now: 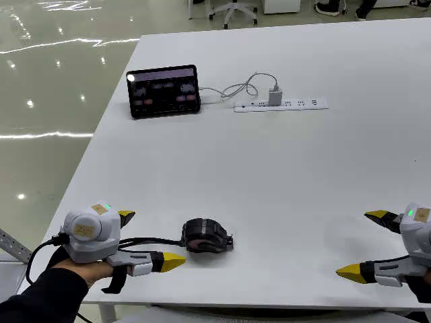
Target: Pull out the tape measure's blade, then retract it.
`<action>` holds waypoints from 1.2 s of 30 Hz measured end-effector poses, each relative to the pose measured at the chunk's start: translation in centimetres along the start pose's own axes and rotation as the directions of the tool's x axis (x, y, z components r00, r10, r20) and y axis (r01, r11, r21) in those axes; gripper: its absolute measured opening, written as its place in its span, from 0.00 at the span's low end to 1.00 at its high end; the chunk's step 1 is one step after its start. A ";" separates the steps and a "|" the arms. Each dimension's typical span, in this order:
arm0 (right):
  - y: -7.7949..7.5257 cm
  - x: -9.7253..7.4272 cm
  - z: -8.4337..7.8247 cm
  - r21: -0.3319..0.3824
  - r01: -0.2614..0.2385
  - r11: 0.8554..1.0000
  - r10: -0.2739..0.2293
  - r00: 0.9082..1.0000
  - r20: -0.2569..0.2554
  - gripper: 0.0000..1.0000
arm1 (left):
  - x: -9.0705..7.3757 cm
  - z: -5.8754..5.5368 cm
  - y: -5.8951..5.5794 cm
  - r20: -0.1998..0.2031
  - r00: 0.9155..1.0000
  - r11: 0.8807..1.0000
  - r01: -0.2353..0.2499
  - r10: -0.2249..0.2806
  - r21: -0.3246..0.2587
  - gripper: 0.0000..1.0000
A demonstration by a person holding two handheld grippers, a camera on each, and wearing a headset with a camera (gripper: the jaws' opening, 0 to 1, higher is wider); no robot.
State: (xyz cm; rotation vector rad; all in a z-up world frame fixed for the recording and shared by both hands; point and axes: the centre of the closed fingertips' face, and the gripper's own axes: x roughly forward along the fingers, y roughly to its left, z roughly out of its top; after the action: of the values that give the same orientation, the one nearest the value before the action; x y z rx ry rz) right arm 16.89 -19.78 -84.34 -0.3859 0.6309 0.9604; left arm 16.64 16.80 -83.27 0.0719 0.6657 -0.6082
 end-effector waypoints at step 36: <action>-2.1 -6.0 -3.0 0.056 0.037 0.998 -0.036 0.999 -0.007 0.99 | -2.0 0.6 -0.1 -0.015 1.000 1.000 -0.017 0.017 0.018 1.00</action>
State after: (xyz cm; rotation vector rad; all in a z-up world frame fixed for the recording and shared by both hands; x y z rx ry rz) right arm 15.15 -26.39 -82.66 -0.3495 0.6527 0.9052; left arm 15.63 17.60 -81.61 0.0983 0.6741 -0.5979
